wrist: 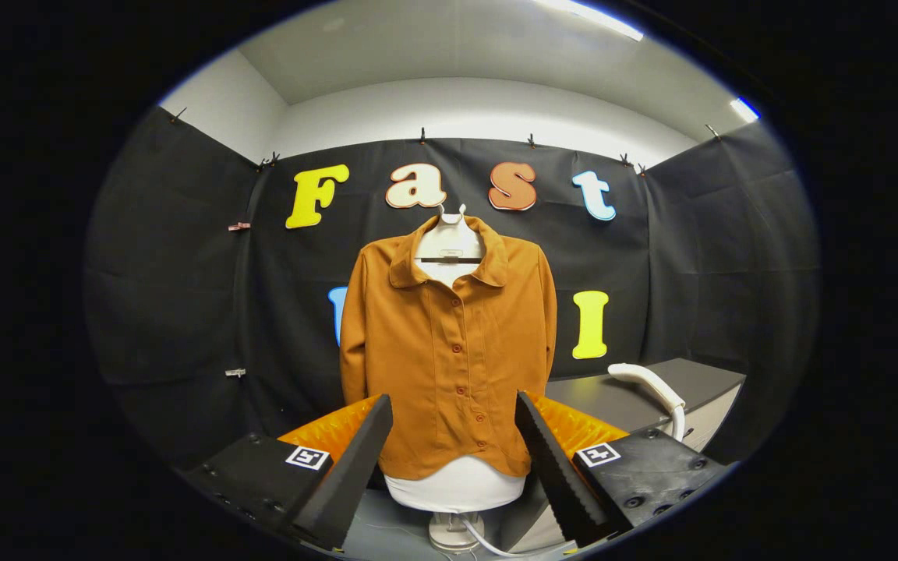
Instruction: Iron the clothes twice with a garment steamer, once on the left side and once on the right side.
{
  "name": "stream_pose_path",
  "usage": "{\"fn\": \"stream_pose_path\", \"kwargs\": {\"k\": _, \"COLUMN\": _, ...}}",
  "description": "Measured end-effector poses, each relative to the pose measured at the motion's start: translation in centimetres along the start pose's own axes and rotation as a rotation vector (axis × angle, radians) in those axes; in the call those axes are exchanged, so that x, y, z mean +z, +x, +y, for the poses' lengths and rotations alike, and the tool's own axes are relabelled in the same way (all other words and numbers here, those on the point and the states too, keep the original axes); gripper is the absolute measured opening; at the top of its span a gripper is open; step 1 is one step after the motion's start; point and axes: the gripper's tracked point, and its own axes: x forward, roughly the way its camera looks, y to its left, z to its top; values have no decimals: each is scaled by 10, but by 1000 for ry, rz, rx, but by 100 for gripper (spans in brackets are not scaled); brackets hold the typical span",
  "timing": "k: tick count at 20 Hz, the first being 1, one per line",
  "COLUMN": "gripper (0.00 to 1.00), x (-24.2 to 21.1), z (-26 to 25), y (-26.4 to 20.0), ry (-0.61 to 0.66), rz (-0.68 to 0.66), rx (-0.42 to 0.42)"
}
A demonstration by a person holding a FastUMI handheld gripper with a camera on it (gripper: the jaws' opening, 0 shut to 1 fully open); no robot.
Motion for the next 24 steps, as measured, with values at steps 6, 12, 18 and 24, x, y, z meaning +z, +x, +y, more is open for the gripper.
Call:
{"fn": "stream_pose_path", "kwargs": {"k": 6, "gripper": 99, "x": 1, "z": 1, "y": -1, "ry": -3, "rz": 0, "rx": -24}}
{"fn": "stream_pose_path", "kwargs": {"k": 12, "gripper": 99, "x": 0, "z": 5, "y": -2, "ry": -6, "rz": 0, "rx": -56}}
{"fn": "stream_pose_path", "kwargs": {"k": 18, "gripper": 99, "x": -3, "z": -11, "y": 0, "ry": 3, "rz": 17, "rx": -143}}
{"fn": "stream_pose_path", "kwargs": {"k": 24, "gripper": 99, "x": -11, "z": -52, "y": 13, "ry": 7, "rz": 51, "rx": -228}}
